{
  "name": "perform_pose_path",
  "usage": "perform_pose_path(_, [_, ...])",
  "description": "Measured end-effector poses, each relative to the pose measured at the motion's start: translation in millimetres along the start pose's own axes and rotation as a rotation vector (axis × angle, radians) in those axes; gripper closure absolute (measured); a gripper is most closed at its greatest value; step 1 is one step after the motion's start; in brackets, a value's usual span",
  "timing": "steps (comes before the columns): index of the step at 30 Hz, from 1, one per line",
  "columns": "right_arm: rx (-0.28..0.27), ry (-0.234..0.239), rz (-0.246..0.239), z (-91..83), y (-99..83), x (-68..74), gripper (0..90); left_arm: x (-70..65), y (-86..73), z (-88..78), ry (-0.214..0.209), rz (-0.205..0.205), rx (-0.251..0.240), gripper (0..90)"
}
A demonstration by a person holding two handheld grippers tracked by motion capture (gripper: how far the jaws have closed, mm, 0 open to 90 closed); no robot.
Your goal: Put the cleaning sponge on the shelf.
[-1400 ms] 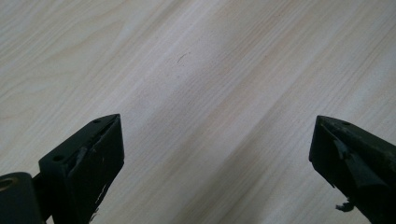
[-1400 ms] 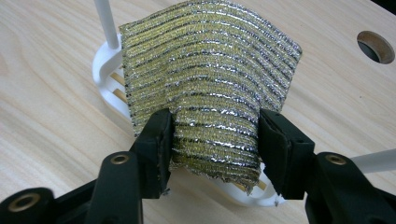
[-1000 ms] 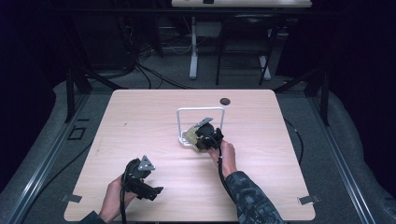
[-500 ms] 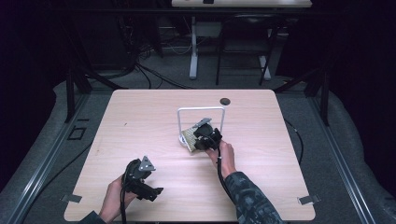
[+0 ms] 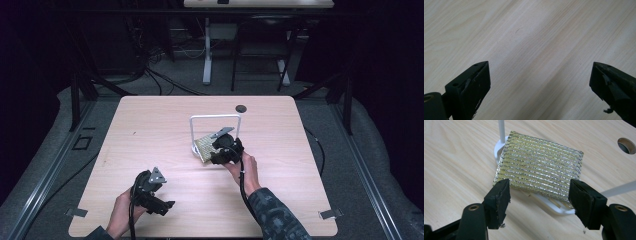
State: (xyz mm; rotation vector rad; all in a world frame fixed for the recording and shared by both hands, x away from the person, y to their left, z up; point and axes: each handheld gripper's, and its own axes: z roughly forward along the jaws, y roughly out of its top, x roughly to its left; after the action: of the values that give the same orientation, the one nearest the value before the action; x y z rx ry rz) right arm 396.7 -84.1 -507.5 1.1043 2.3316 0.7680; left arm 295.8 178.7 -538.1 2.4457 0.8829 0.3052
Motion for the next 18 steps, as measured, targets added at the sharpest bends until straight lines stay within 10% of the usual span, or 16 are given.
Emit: perform_pose_path(18, [-0.004,0.036,-0.063,-54.7,-20.8,4.9,26.1,-0.1,-0.2,0.3,-0.002,-0.002,0.002,3.7])
